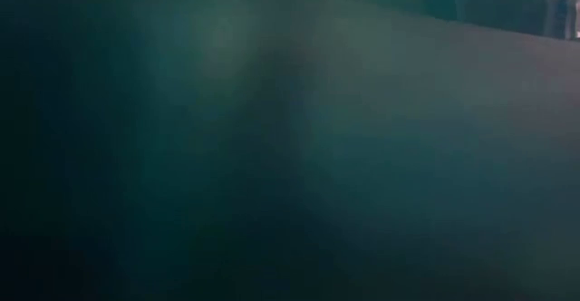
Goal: Pick & Place food coloring
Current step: Put the small light blue food coloring bottle into the blue bin
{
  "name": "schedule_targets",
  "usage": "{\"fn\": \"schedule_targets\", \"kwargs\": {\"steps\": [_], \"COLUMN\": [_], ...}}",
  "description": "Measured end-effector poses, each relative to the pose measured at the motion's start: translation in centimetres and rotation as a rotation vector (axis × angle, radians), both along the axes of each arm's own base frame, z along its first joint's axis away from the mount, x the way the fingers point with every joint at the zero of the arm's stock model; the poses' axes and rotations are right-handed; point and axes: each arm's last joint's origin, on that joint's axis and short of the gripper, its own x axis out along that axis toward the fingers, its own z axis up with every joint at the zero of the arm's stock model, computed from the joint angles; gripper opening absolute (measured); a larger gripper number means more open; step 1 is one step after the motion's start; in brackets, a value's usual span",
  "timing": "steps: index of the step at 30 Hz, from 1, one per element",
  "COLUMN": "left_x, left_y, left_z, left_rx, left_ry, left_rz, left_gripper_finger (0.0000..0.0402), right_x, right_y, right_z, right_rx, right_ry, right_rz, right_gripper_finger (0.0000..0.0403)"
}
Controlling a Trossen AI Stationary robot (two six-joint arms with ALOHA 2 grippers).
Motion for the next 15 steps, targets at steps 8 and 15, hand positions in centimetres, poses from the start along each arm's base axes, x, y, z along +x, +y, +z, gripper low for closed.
{"fn": "schedule_targets", "kwargs": {"steps": [8, 15], "left_x": [-0.9, -1.0], "left_y": [0.6, 1.2], "left_z": [-1.1, -1.3], "left_rx": [0.048, 0.125], "left_ry": [0.154, 0.146], "left_rz": [0.03, 0.156], "left_gripper_finger": [0.021, 0.0208], "right_x": [-1.2, -2.7], "right_y": [1.1, 2.4], "right_z": [-1.5, -3.8], "right_rx": [0.01, 0.113], "right_ry": [0.179, 0.44], "right_rz": [-0.009, 0.005], "right_gripper_finger": [0.0068, 0.0077]}}
